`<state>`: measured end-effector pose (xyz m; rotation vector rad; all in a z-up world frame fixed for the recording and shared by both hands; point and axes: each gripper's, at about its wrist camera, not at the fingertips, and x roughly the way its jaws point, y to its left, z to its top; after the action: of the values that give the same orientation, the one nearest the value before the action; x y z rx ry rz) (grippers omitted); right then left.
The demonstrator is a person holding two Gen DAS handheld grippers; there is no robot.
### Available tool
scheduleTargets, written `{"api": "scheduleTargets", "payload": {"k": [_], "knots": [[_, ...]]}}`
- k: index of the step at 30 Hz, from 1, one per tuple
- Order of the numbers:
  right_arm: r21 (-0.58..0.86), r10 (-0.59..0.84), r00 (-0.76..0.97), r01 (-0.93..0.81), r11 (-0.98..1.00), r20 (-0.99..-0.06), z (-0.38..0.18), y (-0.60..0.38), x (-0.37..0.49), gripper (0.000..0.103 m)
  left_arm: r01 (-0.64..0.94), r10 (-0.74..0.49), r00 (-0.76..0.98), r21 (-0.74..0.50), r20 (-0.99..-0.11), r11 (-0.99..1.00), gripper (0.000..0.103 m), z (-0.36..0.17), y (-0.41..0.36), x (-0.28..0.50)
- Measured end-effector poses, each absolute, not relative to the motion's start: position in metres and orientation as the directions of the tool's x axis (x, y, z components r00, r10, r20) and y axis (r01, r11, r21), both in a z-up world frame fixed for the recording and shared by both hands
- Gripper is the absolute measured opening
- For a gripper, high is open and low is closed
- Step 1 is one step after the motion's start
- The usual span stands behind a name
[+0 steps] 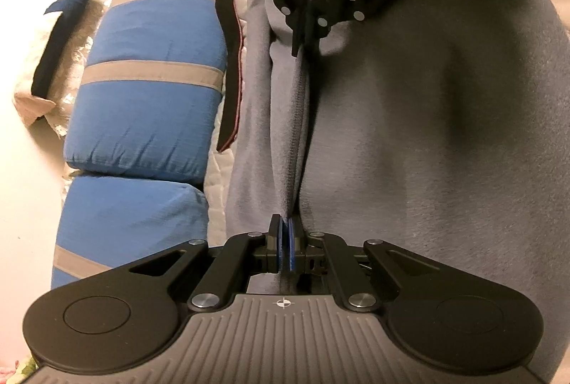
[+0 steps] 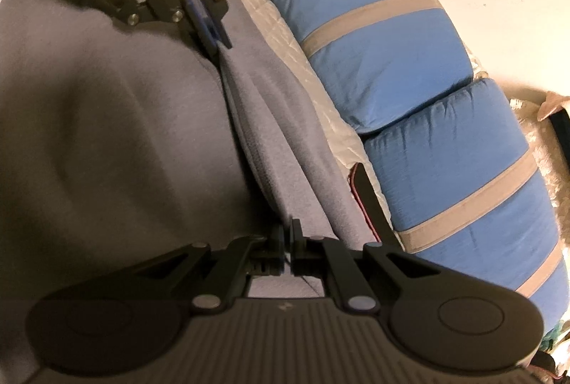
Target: Fold clothes
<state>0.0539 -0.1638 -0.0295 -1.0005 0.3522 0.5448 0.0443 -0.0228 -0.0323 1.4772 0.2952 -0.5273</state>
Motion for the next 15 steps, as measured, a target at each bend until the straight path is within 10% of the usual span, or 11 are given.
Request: {"api": "scheduleTargets", "payload": {"k": [2, 8, 15], "knots": [[-0.631, 0.296, 0.796, -0.602, 0.49, -0.529, -0.02, -0.168, 0.058, 0.034, 0.512, -0.152, 0.85, 0.859, -0.504, 0.017, 0.003, -0.033, -0.022, 0.043], [-0.286, 0.449, 0.74, -0.631, 0.721, -0.501, 0.019, -0.192, 0.076, 0.079, 0.537, -0.152, 0.838, 0.841, -0.523, 0.063, 0.004, -0.027, -0.02, 0.043], [-0.254, 0.41, 0.761, -0.583, 0.771, -0.502, 0.016, -0.194, 0.084, 0.087, 0.623, -0.155, 0.781, 0.769, -0.605, 0.141, 0.006, -0.009, -0.006, 0.052]]}}
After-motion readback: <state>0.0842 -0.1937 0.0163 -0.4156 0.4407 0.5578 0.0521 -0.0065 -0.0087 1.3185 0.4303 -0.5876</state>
